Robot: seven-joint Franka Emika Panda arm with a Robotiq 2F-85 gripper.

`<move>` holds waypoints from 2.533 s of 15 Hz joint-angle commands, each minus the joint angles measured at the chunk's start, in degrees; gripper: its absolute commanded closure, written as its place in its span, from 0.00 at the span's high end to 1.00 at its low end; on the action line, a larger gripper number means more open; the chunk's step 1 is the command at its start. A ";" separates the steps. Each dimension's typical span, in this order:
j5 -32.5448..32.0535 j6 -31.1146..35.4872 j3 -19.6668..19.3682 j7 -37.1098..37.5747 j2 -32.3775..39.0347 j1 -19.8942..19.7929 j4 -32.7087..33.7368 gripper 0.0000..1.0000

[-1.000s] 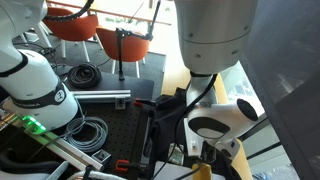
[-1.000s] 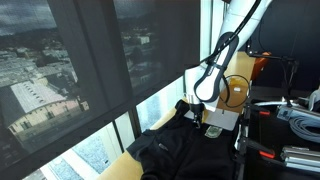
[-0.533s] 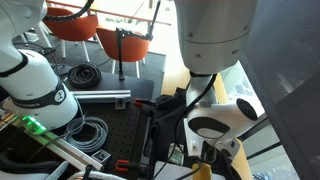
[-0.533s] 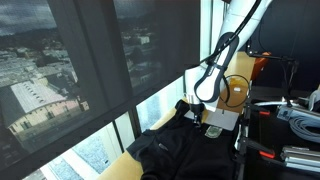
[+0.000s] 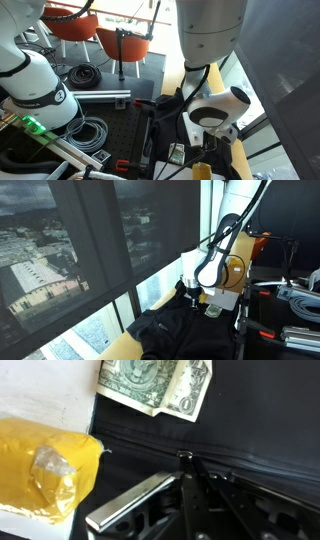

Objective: Zip up the jersey

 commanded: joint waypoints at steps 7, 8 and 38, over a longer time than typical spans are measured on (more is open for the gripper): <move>-6.08 -0.61 -2.63 9.93 2.59 13.24 4.34 0.01; -5.97 -1.49 -2.17 10.36 2.99 13.94 5.38 0.01; -3.61 -41.54 6.90 23.07 17.73 24.63 45.55 0.01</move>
